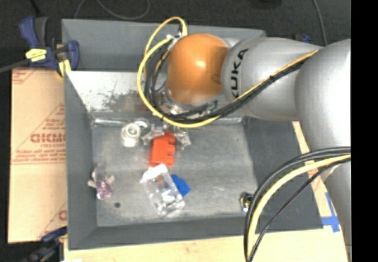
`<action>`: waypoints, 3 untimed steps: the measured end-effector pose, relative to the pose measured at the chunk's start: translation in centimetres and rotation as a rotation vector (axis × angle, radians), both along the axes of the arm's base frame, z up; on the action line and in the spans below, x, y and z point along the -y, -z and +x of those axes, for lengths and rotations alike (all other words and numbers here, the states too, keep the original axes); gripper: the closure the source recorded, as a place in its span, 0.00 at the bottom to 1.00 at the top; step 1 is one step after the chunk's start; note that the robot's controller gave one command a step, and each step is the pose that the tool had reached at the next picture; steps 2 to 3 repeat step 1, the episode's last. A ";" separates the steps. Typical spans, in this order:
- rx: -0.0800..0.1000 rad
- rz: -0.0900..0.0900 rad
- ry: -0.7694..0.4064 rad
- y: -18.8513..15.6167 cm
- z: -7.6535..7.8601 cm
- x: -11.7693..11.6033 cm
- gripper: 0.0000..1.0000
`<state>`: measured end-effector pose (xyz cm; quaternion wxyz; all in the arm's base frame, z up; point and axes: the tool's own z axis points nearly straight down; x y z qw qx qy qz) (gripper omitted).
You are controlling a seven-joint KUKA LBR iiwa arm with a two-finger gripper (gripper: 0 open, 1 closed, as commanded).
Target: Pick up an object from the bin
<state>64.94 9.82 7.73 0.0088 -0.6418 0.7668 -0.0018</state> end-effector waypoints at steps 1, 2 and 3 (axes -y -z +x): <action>-0.009 -0.006 0.006 -3.2 0.2 0.0 1.00; -0.009 -0.006 0.006 -3.2 0.2 0.0 1.00; -0.009 -0.006 0.006 -3.2 0.2 0.0 1.00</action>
Offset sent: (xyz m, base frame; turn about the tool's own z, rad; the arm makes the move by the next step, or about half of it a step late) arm 0.0000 0.0001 0.0286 0.0001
